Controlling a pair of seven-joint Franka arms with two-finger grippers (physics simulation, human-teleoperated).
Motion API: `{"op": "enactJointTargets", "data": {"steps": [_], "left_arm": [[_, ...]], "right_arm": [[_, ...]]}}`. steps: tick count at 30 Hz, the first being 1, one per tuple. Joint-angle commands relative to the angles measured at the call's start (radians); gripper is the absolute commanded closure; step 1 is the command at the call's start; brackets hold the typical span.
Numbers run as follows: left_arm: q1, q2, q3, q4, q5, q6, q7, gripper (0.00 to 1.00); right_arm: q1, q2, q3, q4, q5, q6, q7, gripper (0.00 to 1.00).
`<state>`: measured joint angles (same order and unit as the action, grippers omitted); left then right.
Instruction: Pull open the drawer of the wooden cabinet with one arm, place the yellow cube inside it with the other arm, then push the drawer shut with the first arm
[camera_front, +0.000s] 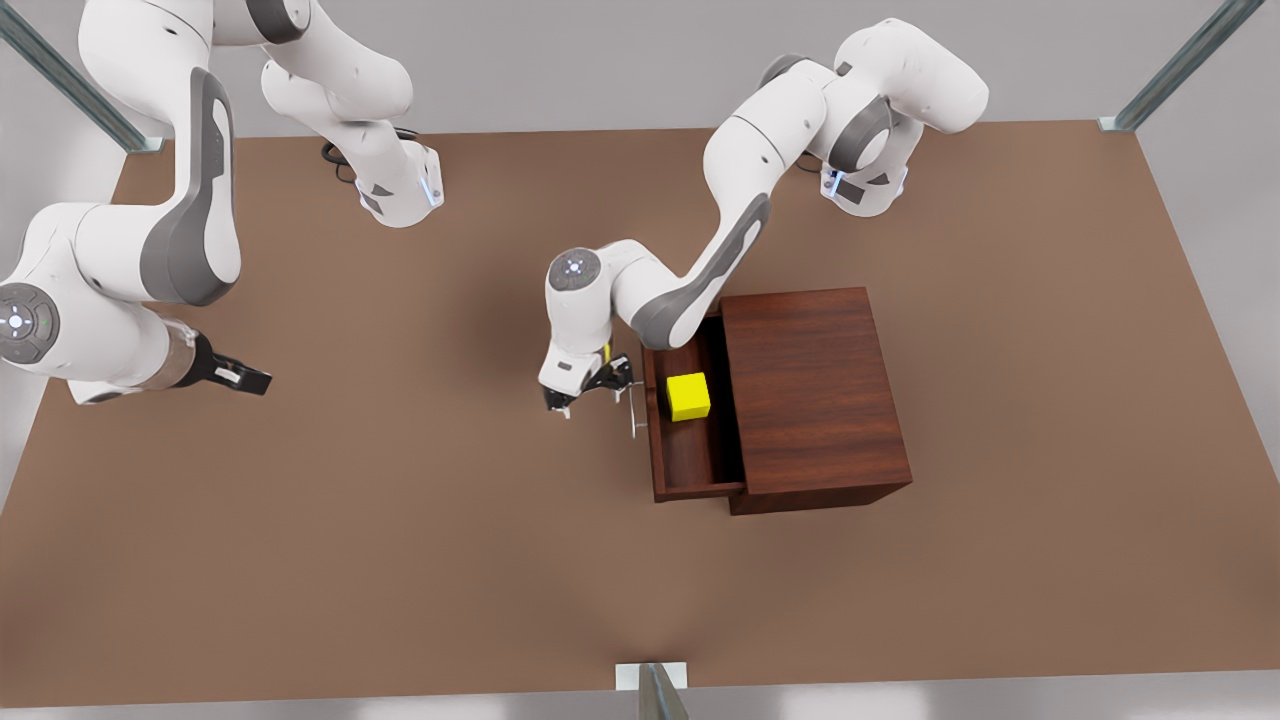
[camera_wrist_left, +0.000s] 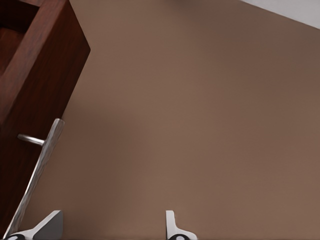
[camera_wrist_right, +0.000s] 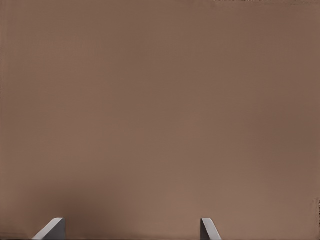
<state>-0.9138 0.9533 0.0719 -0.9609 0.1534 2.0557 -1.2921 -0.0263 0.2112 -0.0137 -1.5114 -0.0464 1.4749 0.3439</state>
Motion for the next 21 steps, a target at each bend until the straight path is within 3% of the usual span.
{"op": "enactJointTargets", "data": {"steps": [1, 21], "left_arm": [[0.004, -0.001, 0.002, -0.004, 0.011, -0.055, -0.039, 0.0], [0.095, -0.01, 0.012, -0.021, 0.021, -0.163, 0.174, 0.0]], "right_arm": [[0.0, -0.001, 0.0, 0.0, 0.0, -0.001, -0.293, 0.0], [0.0, 0.002, 0.001, 0.0, -0.001, -0.001, -0.293, 0.0]]}}
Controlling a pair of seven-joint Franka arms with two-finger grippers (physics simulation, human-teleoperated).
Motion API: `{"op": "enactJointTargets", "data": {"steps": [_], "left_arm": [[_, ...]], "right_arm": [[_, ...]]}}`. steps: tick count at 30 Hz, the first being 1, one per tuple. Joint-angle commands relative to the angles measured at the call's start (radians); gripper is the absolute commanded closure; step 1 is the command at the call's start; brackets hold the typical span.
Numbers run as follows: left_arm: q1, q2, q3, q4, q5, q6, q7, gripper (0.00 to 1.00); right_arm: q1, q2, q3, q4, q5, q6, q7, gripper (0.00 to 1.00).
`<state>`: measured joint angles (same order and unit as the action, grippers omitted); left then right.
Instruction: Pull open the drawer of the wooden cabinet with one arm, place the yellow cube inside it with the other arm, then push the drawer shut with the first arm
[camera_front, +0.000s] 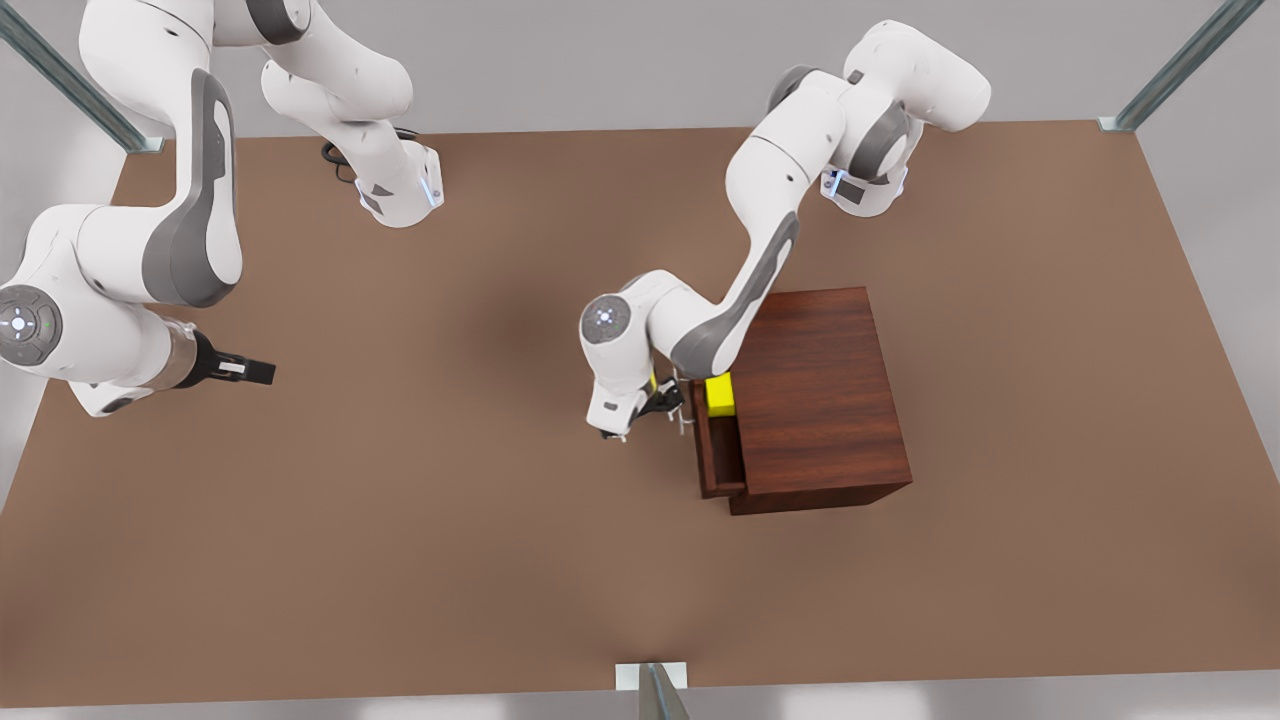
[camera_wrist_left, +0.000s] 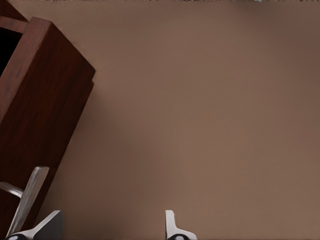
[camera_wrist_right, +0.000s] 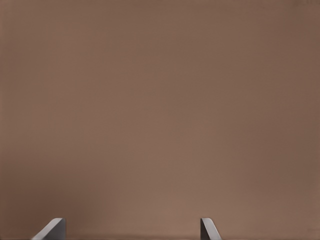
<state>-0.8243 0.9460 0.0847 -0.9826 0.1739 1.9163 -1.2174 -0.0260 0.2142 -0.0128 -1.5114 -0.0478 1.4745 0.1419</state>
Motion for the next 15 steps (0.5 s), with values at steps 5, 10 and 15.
{"op": "enactJointTargets", "data": {"steps": [5, 10, 15], "left_arm": [[0.031, -0.013, 0.001, 0.001, 0.001, -0.062, 0.173, 0.0], [0.059, -0.027, 0.001, 0.001, -0.001, -0.068, 0.21, 0.0], [0.088, -0.03, 0.001, 0.001, -0.001, -0.069, 0.257, 0.0]], "right_arm": [[0.0, -0.001, 0.001, 0.0, 0.0, 0.0, -0.09, 0.0], [0.0, -0.001, 0.001, 0.0, 0.0, 0.0, -0.088, 0.0], [0.0, -0.001, 0.001, 0.0, -0.001, 0.0, -0.088, 0.0]]}}
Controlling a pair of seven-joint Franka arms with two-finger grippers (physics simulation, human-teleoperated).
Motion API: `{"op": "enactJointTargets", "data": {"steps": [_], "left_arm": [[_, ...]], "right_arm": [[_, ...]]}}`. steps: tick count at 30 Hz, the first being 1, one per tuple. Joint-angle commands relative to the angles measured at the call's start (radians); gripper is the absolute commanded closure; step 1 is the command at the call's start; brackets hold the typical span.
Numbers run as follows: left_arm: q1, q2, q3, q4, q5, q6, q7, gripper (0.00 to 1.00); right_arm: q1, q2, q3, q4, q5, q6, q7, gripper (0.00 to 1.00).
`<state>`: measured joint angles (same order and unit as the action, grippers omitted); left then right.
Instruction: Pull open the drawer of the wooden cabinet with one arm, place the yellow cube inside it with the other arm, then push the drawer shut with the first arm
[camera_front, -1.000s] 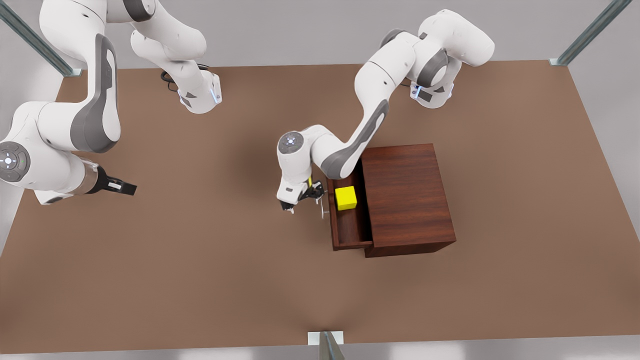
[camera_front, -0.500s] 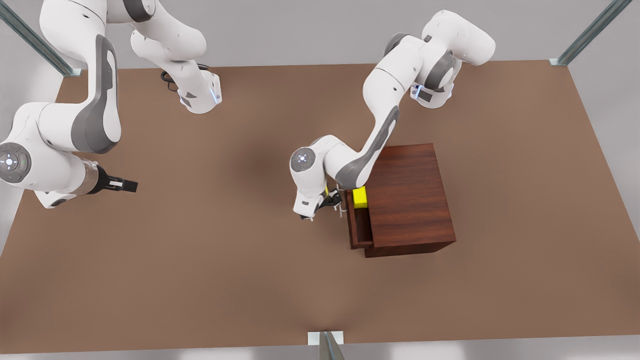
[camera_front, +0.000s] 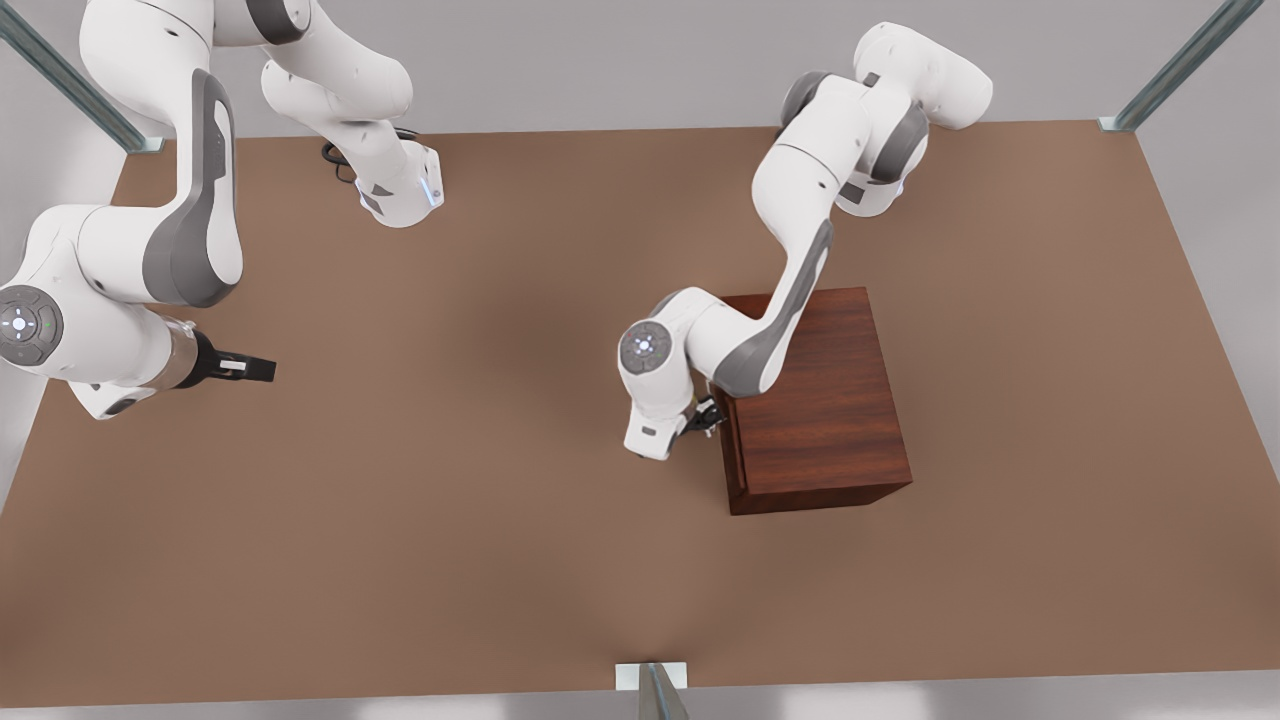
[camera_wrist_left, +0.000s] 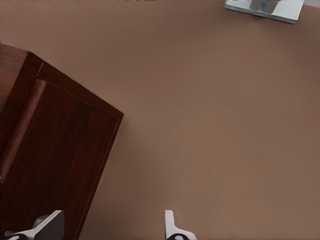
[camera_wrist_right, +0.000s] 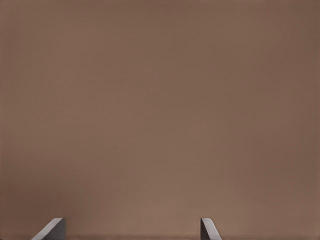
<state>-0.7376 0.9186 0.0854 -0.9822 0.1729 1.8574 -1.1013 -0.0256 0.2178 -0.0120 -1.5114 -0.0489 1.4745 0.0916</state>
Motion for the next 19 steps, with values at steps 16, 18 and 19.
{"op": "enactJointTargets", "data": {"steps": [16, 18, 19], "left_arm": [[0.547, -0.71, 0.004, -0.441, -0.305, -0.236, 1.178, 0.0], [0.538, -0.704, 0.0, -0.44, -0.302, -0.237, 1.176, 0.0], [0.537, -0.704, 0.0, -0.44, -0.302, -0.239, 1.176, 0.0]], "right_arm": [[0.013, 0.011, 0.0, 0.0, 0.0, -0.002, -0.027, 0.0], [0.013, 0.012, 0.0, 0.0, 0.0, -0.002, -0.027, 0.0], [0.013, 0.012, 0.0, 0.0, 0.0, -0.002, -0.027, 0.0]]}}
